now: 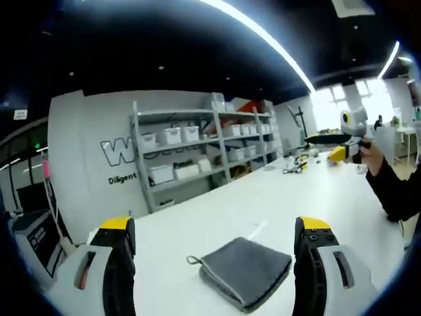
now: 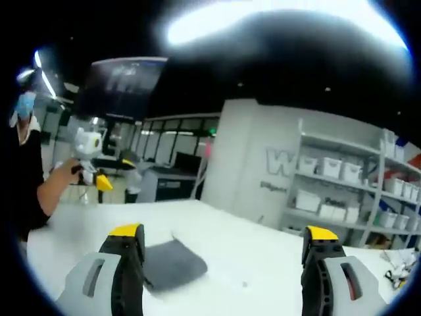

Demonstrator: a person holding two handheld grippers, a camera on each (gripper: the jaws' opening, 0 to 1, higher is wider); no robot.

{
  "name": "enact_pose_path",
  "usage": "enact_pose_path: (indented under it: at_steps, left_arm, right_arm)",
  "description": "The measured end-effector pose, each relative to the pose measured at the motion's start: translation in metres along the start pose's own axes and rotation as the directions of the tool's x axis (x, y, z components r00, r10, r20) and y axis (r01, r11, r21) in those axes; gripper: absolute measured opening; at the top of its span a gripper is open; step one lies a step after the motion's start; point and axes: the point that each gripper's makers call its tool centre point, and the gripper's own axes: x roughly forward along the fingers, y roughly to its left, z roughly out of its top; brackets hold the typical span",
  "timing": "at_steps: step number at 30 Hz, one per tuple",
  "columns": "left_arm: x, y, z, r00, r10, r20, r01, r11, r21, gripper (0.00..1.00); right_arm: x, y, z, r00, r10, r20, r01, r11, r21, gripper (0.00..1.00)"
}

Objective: Open the folded towel by lifting each exposed corner and separating the folded layers until the towel lies flat within the target outline without major curled edges

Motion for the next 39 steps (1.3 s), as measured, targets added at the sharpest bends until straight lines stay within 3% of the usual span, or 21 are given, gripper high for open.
enact_pose_path:
  at_steps: [4, 11, 24, 30, 39]
  left_arm:
    - [0.000, 0.007, -0.009, 1.000, 0.001, -0.027, -0.001, 1.000, 0.008, 0.99]
    - [0.001, 0.013, -0.023, 0.998, -0.013, -0.056, 0.012, 1.000, -0.019, 0.99]
    - [0.000, 0.014, -0.032, 0.996, -0.020, -0.089, 0.018, 1.000, -0.023, 0.99]
    - [0.003, 0.027, -0.045, 0.993, -0.016, -0.115, 0.009, 0.998, -0.061, 0.99]
    - [0.005, 0.031, -0.048, 0.993, -0.032, -0.113, 0.019, 0.994, -0.109, 0.98]
  right_arm:
    - [0.004, -0.012, -0.018, 0.999, -0.015, -0.041, 0.016, 1.000, 0.002, 1.00]
    - [0.000, -0.025, -0.027, 0.997, -0.050, -0.055, 0.051, 0.998, 0.027, 1.00]
    - [0.006, -0.023, -0.036, 0.995, -0.052, -0.082, 0.053, 0.999, 0.009, 1.00]
    - [0.013, -0.026, -0.047, 0.993, -0.061, -0.100, 0.063, 0.998, 0.025, 1.00]
    - [0.015, -0.026, -0.052, 0.992, -0.061, -0.109, 0.065, 0.997, 0.029, 1.00]
